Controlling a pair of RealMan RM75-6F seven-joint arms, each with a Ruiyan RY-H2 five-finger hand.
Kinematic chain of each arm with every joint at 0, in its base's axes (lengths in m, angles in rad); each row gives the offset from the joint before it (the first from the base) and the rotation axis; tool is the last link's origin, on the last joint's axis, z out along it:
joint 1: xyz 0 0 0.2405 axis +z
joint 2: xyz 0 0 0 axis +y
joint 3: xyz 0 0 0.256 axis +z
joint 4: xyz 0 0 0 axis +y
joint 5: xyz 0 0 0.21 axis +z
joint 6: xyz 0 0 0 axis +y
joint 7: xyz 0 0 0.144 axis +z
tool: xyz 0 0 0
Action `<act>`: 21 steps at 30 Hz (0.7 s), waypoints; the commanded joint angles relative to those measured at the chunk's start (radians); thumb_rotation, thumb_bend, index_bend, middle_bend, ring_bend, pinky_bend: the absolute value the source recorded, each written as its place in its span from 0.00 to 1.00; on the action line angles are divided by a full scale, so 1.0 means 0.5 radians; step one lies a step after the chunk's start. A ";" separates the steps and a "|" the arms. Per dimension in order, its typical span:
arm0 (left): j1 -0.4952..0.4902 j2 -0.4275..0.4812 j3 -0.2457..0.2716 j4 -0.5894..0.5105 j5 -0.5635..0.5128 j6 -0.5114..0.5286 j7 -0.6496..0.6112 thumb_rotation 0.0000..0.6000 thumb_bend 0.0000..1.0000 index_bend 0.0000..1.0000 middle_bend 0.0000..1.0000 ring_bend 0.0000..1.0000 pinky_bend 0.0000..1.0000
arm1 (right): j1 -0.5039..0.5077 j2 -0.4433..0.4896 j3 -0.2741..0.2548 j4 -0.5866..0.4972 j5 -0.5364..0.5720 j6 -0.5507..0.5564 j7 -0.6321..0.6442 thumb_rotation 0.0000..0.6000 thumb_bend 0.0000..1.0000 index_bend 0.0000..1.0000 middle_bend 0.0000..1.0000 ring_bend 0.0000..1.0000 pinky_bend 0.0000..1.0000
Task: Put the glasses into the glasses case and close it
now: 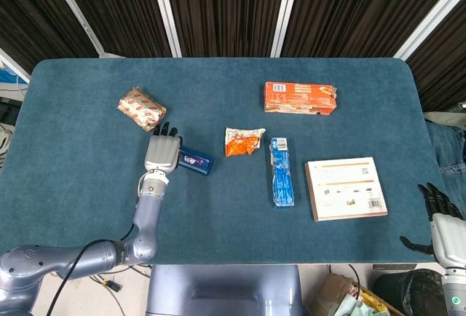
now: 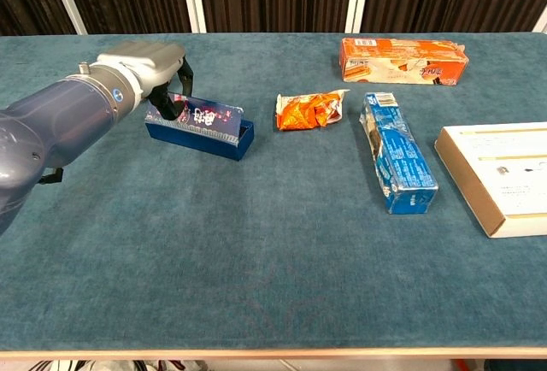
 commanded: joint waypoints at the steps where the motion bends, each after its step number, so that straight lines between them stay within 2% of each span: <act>1: -0.008 -0.009 -0.001 0.010 0.003 0.003 -0.007 1.00 0.49 0.57 0.22 0.05 0.10 | 0.000 0.000 0.000 0.000 0.000 0.001 -0.001 1.00 0.20 0.00 0.00 0.08 0.16; 21: -0.089 -0.116 -0.044 0.215 -0.067 -0.027 -0.014 1.00 0.49 0.54 0.22 0.05 0.10 | 0.001 0.002 0.000 -0.004 0.009 -0.005 -0.006 1.00 0.20 0.00 0.00 0.08 0.16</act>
